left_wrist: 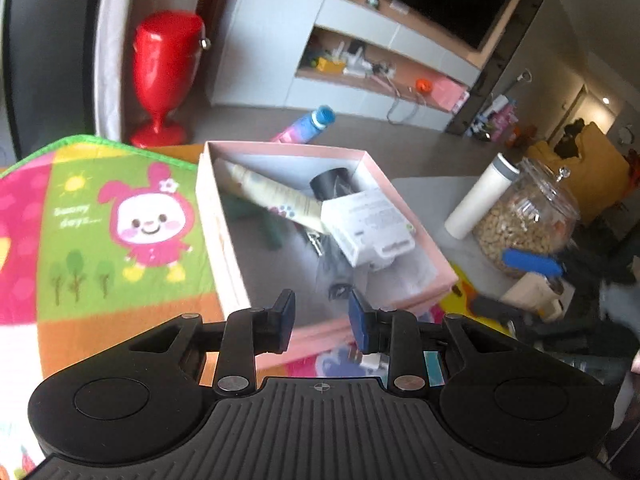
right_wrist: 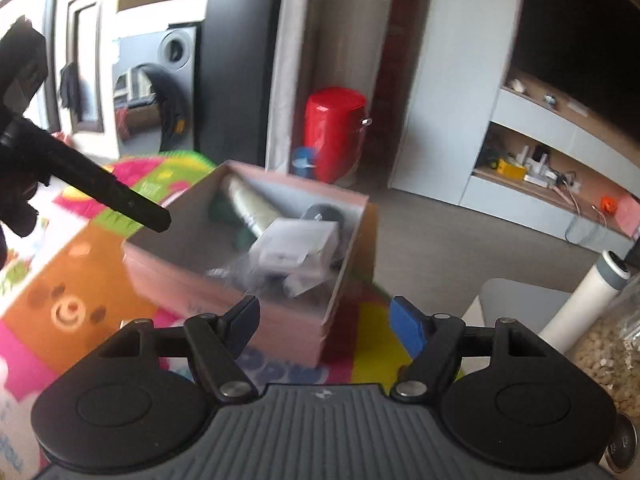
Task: Organize rigid objects
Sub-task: 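Drop blister card in pink box with right tool while left tool drops toothpaste, then grasp blue-capped bottle with right tool while left tool grasps the USB adapter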
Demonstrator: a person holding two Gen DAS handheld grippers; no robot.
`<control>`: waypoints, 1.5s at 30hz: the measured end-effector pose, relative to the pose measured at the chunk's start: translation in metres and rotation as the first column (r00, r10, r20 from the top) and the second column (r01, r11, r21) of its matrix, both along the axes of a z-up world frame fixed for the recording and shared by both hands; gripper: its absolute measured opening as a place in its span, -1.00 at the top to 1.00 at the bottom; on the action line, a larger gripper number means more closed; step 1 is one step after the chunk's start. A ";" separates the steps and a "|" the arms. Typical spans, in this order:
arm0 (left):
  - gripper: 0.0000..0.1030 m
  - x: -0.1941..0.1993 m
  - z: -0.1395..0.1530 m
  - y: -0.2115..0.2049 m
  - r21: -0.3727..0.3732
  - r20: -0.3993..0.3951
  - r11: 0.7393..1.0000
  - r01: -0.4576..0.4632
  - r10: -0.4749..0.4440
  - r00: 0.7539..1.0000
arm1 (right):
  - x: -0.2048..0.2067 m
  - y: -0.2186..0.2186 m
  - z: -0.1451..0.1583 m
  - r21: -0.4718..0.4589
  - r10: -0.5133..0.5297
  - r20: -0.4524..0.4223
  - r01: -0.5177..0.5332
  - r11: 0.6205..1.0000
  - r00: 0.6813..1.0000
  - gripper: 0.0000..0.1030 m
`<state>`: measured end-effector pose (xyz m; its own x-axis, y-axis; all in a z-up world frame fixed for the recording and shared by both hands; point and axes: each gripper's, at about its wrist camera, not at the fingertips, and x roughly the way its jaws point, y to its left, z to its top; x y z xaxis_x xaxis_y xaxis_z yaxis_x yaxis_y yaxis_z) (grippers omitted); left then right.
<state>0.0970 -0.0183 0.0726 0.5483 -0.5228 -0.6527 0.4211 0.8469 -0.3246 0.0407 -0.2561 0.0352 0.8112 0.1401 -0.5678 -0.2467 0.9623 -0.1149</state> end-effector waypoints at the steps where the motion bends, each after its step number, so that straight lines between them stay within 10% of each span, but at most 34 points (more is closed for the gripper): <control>1: 0.37 -0.011 -0.001 0.001 -0.004 0.021 1.000 -0.009 0.009 1.000 | 0.008 0.003 0.002 0.030 0.003 -0.004 -0.003 1.000 1.000 -0.41; 7: 0.37 -0.050 -0.023 0.009 -0.047 -0.082 0.998 -0.036 0.033 0.996 | 0.042 0.014 0.025 0.165 0.007 -0.050 0.002 0.986 0.999 -0.40; 17: 0.37 -0.058 -0.041 -0.010 -0.031 -0.070 0.996 -0.089 0.086 0.994 | 0.051 0.033 0.033 0.101 -0.013 0.005 0.013 0.995 1.000 -0.38; 27: 0.38 -0.075 -0.028 0.043 -0.115 0.035 0.987 -0.115 0.120 0.992 | 0.240 0.043 0.022 0.144 -0.210 -0.118 0.226 0.963 0.971 -0.03; 31: 0.38 -0.070 -0.033 0.067 -0.168 0.009 0.976 -0.139 0.142 0.990 | 0.280 0.034 -0.010 0.186 -0.230 -0.274 0.286 0.940 0.934 0.48; 37: 0.38 -0.065 -0.040 0.068 -0.168 -0.025 0.979 -0.113 0.110 0.994 | 0.253 0.042 0.016 0.155 -0.204 -0.191 0.235 0.960 0.960 0.53; 45: 0.38 -0.075 -0.049 0.027 -0.110 -0.091 0.991 -0.081 0.071 0.993 | 0.077 0.023 0.081 0.198 -0.050 0.020 0.045 0.979 0.999 0.53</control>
<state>0.0223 0.0085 0.0239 0.5329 -0.5550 -0.6388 0.3231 0.8311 -0.4526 0.1179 -0.2335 0.1166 0.8330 0.2082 -0.5126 -0.1993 0.9772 0.0732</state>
